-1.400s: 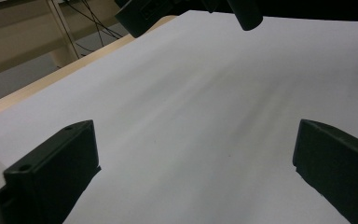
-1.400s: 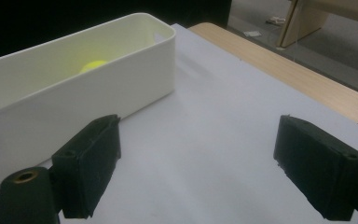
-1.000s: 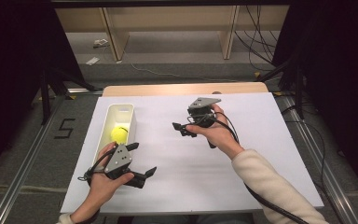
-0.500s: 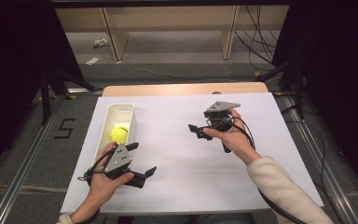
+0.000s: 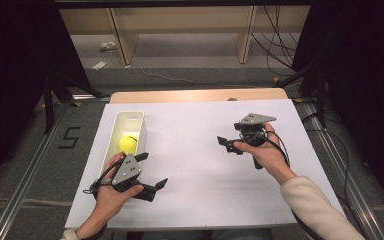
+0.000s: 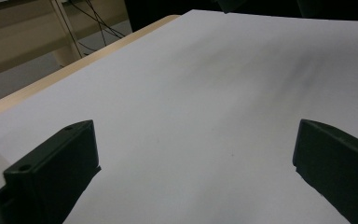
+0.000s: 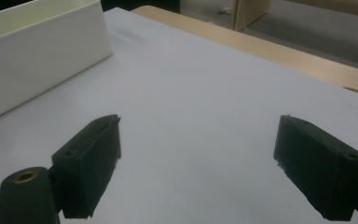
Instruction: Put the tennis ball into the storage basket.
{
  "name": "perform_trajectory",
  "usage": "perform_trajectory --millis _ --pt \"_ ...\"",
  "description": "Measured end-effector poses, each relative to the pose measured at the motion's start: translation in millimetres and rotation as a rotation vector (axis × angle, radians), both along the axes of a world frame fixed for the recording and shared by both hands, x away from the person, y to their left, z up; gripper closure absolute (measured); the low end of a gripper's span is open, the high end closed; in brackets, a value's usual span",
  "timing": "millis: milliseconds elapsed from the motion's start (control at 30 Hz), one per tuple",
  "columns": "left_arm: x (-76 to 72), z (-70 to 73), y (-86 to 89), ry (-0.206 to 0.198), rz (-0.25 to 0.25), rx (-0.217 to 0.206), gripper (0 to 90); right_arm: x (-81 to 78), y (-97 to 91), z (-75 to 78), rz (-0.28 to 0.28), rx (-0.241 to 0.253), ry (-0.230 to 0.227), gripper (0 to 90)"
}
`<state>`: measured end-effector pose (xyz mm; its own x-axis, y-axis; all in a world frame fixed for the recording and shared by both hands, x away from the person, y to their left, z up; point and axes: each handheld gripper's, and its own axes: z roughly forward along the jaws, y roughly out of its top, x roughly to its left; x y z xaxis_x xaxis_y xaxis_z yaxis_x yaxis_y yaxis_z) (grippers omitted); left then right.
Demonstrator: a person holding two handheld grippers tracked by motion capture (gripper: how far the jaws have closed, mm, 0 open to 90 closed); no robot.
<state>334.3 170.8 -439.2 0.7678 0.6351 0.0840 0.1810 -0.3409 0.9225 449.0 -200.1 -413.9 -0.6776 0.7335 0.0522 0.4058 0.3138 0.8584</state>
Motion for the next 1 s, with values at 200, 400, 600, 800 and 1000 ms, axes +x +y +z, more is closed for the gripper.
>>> perform_trajectory --millis 200,400,600,800,1000 --pt "-0.3 0.2 0.1 0.002 0.002 -0.002 0.0 -8.8 -18.1 -1.7 -0.024 -0.002 -0.002 15.4" --pt "0.0 0.0 0.5 0.004 0.004 -0.006 0.0 -21.4 -39.2 -9.4 -0.05 -0.008 0.012 15.4" --pt "0.1 -0.1 0.9 0.004 0.007 -0.006 0.0 -35.0 -56.4 -16.4 -0.066 -0.02 0.016 15.4" --pt "0.2 0.0 1.3 0.004 0.01 -0.008 0.0 -47.2 -70.6 -23.2 -0.078 -0.014 0.025 15.4" --pt "0.5 -0.1 2.9 0.003 0.013 -0.007 0.0 -55.7 -81.6 -26.1 -0.09 0.003 0.012 15.4"
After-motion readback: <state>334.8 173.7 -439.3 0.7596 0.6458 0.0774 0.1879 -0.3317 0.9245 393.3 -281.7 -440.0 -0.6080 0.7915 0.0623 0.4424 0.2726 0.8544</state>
